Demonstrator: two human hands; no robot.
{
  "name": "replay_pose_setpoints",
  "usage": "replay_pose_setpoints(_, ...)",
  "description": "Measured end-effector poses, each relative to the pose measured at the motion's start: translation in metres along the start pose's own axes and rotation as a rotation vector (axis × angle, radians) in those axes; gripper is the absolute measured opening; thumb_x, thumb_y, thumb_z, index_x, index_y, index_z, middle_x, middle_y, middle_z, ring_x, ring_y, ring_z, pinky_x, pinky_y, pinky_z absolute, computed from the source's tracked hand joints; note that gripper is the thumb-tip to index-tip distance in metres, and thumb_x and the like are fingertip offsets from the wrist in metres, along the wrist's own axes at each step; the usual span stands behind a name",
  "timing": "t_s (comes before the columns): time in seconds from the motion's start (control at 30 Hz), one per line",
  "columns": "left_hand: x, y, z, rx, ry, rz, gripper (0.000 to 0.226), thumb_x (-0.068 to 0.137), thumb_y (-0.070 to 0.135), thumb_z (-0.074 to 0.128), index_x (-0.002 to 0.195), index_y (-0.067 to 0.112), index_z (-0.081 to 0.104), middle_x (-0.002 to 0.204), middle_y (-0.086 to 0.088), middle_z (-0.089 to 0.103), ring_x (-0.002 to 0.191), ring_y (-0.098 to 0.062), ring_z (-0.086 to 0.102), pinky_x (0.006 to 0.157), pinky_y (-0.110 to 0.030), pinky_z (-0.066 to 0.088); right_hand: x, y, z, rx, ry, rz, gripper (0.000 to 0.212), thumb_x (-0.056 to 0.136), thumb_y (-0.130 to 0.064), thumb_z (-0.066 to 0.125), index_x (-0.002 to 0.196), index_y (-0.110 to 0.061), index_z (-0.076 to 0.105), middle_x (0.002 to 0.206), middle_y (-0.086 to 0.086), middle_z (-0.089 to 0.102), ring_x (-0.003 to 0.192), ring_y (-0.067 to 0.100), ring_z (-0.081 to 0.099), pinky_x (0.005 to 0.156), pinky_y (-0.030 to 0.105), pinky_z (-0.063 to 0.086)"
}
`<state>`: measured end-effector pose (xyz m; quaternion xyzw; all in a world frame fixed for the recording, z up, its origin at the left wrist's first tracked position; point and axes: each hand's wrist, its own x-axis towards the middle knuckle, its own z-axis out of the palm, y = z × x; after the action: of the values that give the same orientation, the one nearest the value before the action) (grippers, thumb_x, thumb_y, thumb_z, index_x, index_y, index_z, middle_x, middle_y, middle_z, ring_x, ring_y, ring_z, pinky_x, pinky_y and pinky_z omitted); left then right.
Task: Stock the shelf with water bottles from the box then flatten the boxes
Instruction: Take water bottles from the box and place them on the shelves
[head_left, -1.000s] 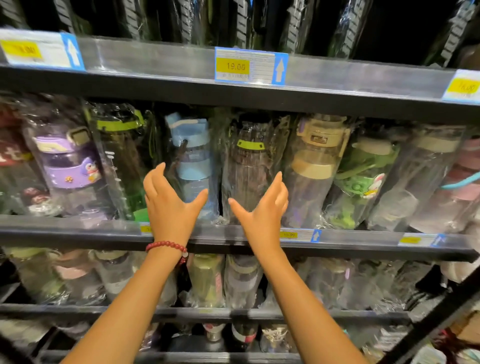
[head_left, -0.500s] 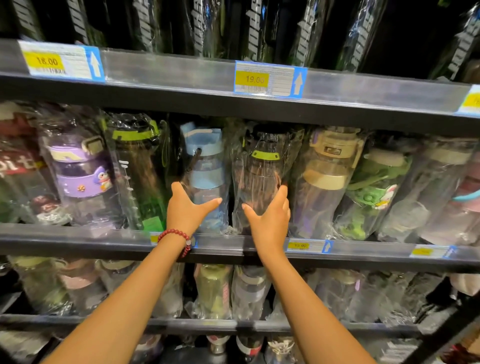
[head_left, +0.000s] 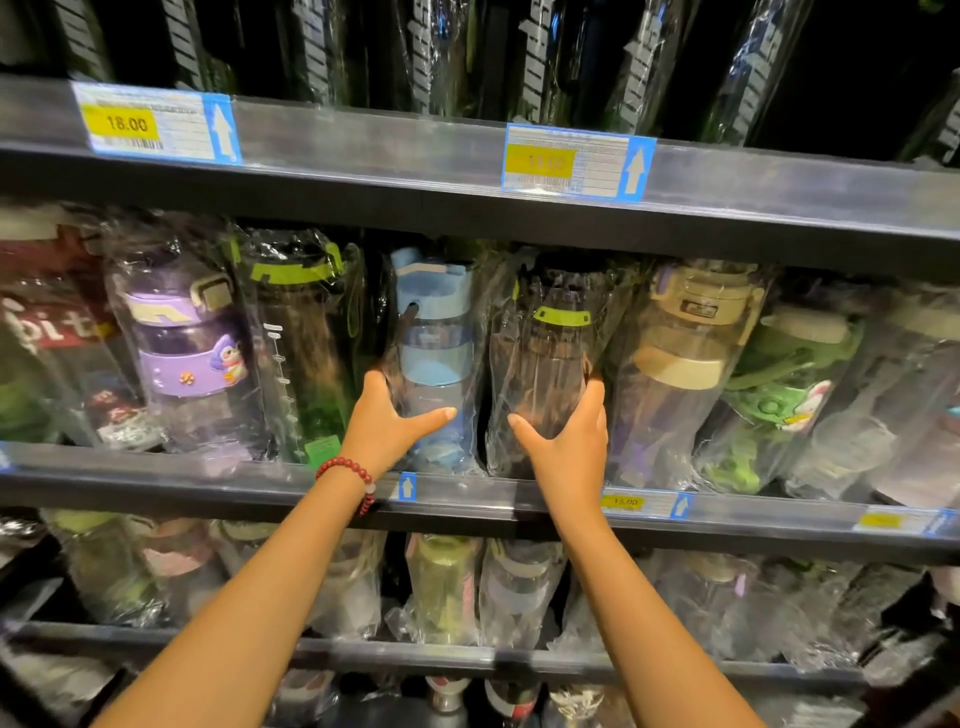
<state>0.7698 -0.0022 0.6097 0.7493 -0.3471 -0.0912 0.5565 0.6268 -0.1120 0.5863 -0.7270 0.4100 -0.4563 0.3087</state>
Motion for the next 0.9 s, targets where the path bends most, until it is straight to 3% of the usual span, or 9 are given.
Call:
replay_pose_setpoints(0.17,-0.006,0.009,0.000,0.081,0.030,-0.052,0.069,0.069,0.032,0.082,0.112,0.007,0.034,0.112,-0.004,0.050,0.109,-0.025,0.054,0.078,-0.030,0.043,-0.007,-0.004,-0.011,-0.006,-0.014,0.021,0.107,0.073,-0.037,0.080,0.151,-0.011,0.011,0.150,0.015,0.025,0.138,0.032,0.024,0.109,0.046,0.031)
replay_pose_setpoints(0.23,-0.015,0.010,-0.001,0.101,0.054,-0.069,0.091,0.068,0.036,0.082,0.136,0.009,0.027,0.132,-0.009,0.047,0.123,-0.027,0.047,0.091,-0.035,0.044,-0.016,-0.005,-0.015,0.017,0.066,0.004,0.100,0.074,-0.031,0.079,0.150,-0.012,0.018,0.149,0.014,0.028,0.138,0.032,0.025,0.109,0.048,0.030)
replay_pose_setpoints(0.3,-0.032,0.012,-0.005,0.074,0.108,-0.041,0.103,0.068,0.037,0.081,0.147,0.016,0.018,0.142,-0.005,0.042,0.128,-0.021,0.044,0.101,-0.036,0.041,-0.030,-0.006,-0.017,0.048,0.183,-0.049,0.087,0.076,-0.024,0.078,0.146,-0.011,0.028,0.146,0.014,0.034,0.136,0.032,0.029,0.108,0.048,0.032)
replay_pose_setpoints(0.4,-0.054,0.009,-0.019,0.068,0.308,0.082,0.078,0.071,0.031,0.080,0.136,0.024,0.039,0.126,0.003,0.055,0.113,-0.010,0.054,0.097,-0.030,0.045,-0.054,-0.011,-0.011,0.114,0.287,-0.197,0.066,0.079,-0.021,0.070,0.137,-0.009,0.040,0.141,0.013,0.040,0.131,0.028,0.035,0.107,0.041,0.032)
replay_pose_setpoints(0.5,-0.064,0.004,-0.043,0.036,0.584,0.178,0.047,0.073,0.024,0.079,0.114,0.024,0.054,0.103,0.006,0.062,0.093,-0.009,0.060,0.083,-0.031,0.051,-0.073,-0.027,0.004,0.190,0.163,-0.331,0.056,0.081,-0.028,0.060,0.132,-0.012,0.042,0.138,0.009,0.043,0.129,0.020,0.038,0.108,0.024,0.028)
replay_pose_setpoints(0.57,-0.063,-0.005,-0.063,0.072,0.709,0.189,0.041,0.075,0.025,0.077,0.110,0.019,0.057,0.102,0.005,0.060,0.093,-0.013,0.059,0.081,-0.027,0.049,-0.080,-0.041,0.021,0.215,0.023,-0.351,0.056,0.081,-0.027,0.060,0.132,-0.012,0.042,0.135,0.008,0.045,0.126,0.020,0.040,0.106,0.016,0.029)
replay_pose_setpoints(0.67,-0.051,-0.020,-0.095,0.121,0.830,0.129,0.048,0.074,0.029,0.077,0.113,0.016,0.053,0.109,0.004,0.052,0.104,-0.020,0.053,0.088,-0.037,0.047,-0.087,-0.067,0.050,0.224,-0.130,-0.325,0.062,0.078,-0.027,0.062,0.134,-0.009,0.043,0.131,0.007,0.049,0.123,0.021,0.045,0.102,0.027,0.037)
replay_pose_setpoints(0.77,-0.032,-0.034,-0.126,0.161,0.838,0.078,0.065,0.071,0.030,0.079,0.124,0.009,0.047,0.123,-0.007,0.048,0.116,-0.025,0.046,0.097,-0.037,0.040,-0.088,-0.091,0.079,0.197,-0.218,-0.302,0.066,0.082,-0.023,0.069,0.139,-0.010,0.039,0.136,0.005,0.046,0.127,0.018,0.041,0.102,0.019,0.030)
replay_pose_setpoints(0.9,-0.015,-0.055,-0.153,0.171,0.667,0.021,0.086,0.069,0.036,0.080,0.138,0.011,0.035,0.140,-0.007,0.038,0.129,-0.022,0.037,0.103,-0.034,0.033,-0.082,-0.114,0.115,0.138,-0.251,-0.227,0.085,0.081,-0.027,0.073,0.147,-0.009,0.023,0.145,0.010,0.033,0.136,0.025,0.029,0.108,0.035,0.030)
